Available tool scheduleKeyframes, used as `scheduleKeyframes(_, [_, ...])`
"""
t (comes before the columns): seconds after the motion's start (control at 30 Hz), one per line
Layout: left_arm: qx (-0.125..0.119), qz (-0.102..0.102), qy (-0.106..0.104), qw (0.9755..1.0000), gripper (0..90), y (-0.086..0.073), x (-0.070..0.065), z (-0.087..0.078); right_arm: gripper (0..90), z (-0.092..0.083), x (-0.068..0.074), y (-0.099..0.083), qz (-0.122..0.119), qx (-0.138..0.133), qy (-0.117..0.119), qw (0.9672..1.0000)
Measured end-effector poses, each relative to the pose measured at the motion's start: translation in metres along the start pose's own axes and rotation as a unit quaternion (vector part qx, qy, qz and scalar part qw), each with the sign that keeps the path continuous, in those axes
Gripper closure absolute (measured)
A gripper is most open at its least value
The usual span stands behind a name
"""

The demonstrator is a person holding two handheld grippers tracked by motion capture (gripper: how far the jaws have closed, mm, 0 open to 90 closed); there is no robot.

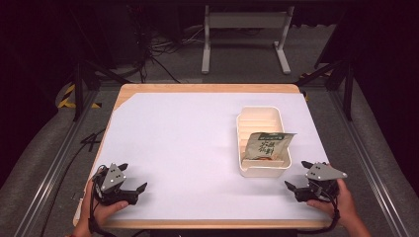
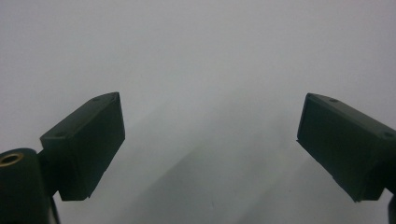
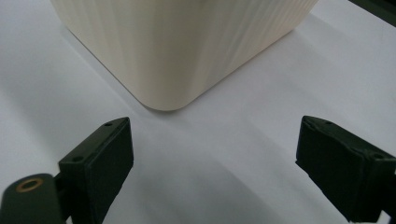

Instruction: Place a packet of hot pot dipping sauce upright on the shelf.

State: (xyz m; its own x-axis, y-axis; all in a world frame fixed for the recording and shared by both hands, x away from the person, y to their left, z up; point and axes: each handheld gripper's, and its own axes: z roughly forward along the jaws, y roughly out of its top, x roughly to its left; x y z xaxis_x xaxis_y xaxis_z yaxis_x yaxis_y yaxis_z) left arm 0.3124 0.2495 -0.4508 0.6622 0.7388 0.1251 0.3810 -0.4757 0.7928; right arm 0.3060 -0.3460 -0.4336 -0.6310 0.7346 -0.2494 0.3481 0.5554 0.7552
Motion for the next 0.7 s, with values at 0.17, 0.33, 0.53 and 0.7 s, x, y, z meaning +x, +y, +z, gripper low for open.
scheduleKeyframes(0.17, [0.002,0.001,-0.001,1.0,8.5,0.0007,-0.0012,0.0006,11.8,-0.0002,-0.0007,0.0,0.002,-0.001,-0.001,1.0])
scheduleKeyframes(0.33, [0.0,-0.001,0.001,1.0,8.5,0.0004,-0.0003,0.0003,11.8,-0.0001,0.0002,0.0007,0.0,0.0,0.0,1.0])
scheduleKeyframes(0.53, [0.003,0.0,-0.003,1.0,8.5,0.0007,-0.0004,0.0028,11.8,-0.0006,0.0001,0.0003,0.001,0.0,-0.002,1.0])
scheduleKeyframes(0.7, [0.007,0.003,-0.001,1.0,8.4,0.0011,-0.0007,0.0048,11.8,-0.0008,-0.0008,-0.0002,0.004,-0.002,-0.002,1.0])
